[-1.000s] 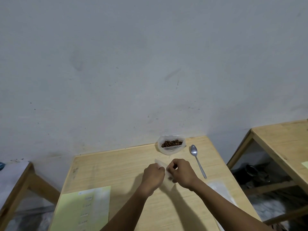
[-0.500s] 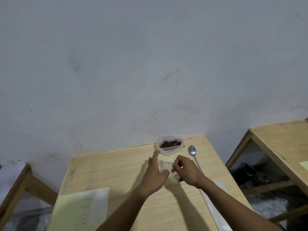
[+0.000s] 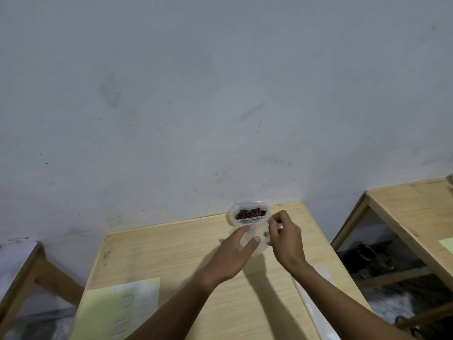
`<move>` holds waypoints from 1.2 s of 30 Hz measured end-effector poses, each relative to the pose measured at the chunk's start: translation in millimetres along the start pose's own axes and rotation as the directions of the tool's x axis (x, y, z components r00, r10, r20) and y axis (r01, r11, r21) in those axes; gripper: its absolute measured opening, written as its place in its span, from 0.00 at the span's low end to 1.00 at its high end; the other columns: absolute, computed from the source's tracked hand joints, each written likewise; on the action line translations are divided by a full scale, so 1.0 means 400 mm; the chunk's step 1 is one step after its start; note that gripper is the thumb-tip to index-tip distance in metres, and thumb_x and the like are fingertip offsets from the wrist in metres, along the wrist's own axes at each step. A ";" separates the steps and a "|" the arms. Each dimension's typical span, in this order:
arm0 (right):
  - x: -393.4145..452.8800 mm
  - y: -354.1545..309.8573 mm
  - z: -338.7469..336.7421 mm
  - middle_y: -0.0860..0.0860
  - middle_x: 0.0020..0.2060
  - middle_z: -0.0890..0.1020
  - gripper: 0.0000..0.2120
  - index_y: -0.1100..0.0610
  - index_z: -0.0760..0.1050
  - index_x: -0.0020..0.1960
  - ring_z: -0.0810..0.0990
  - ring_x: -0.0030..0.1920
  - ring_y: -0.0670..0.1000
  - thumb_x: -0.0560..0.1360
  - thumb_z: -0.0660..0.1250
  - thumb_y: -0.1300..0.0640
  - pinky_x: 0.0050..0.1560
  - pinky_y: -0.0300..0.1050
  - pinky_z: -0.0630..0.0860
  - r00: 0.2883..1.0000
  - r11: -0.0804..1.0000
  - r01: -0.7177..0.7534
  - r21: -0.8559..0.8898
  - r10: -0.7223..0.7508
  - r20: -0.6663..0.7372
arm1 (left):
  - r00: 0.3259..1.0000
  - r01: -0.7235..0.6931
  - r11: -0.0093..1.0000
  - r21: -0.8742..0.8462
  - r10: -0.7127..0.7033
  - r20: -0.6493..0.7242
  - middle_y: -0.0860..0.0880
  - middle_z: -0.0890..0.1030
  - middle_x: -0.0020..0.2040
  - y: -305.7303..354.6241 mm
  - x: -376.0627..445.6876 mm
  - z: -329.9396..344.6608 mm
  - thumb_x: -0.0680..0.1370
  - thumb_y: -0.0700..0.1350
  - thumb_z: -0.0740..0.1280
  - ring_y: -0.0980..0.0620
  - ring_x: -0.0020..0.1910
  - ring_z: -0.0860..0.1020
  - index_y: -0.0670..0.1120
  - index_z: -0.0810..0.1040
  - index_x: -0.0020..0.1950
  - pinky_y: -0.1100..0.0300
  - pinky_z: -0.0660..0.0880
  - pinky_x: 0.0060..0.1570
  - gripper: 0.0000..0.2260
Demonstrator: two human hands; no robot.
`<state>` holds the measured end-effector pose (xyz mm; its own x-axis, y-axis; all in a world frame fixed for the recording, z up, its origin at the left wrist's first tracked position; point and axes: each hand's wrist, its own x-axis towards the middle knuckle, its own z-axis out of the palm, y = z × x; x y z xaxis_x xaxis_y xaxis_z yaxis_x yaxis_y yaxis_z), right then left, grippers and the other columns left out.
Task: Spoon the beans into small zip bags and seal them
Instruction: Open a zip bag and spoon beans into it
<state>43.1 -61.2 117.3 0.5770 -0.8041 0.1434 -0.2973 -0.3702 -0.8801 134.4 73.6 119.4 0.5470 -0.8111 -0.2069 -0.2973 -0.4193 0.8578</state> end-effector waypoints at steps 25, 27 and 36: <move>-0.095 0.011 0.064 0.52 0.44 0.83 0.08 0.58 0.79 0.48 0.81 0.39 0.47 0.79 0.65 0.54 0.40 0.39 0.75 0.940 0.926 -0.333 0.175 0.312 0.139 | 0.863 -0.095 0.832 0.547 0.343 -0.372 0.56 0.81 0.57 -0.220 -0.087 -0.195 0.73 0.57 0.73 0.52 0.58 0.77 0.52 0.77 0.61 0.52 0.68 0.63 0.19; -0.108 0.069 0.057 0.53 0.46 0.83 0.06 0.59 0.79 0.50 0.82 0.44 0.53 0.79 0.64 0.58 0.41 0.40 0.75 0.929 0.927 -0.365 0.090 0.357 0.095 | 0.879 -0.063 0.843 0.535 0.300 -0.369 0.54 0.82 0.56 -0.245 -0.113 -0.220 0.72 0.59 0.72 0.50 0.56 0.79 0.50 0.78 0.60 0.52 0.71 0.61 0.21; 0.005 0.313 -0.007 0.60 0.58 0.81 0.16 0.61 0.77 0.63 0.79 0.56 0.60 0.78 0.64 0.56 0.53 0.49 0.75 0.893 0.825 -0.374 -0.423 0.443 0.075 | 0.883 0.055 0.908 0.414 0.150 -0.446 0.47 0.83 0.52 -0.211 -0.121 -0.206 0.70 0.60 0.71 0.46 0.46 0.81 0.44 0.78 0.60 0.53 0.78 0.47 0.25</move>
<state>5.1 -110.5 8.8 0.4406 -0.8474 -0.2962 -0.7831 -0.2016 -0.5883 197.5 181.8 95.8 0.7870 -0.5970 0.1557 -0.5643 -0.5945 0.5728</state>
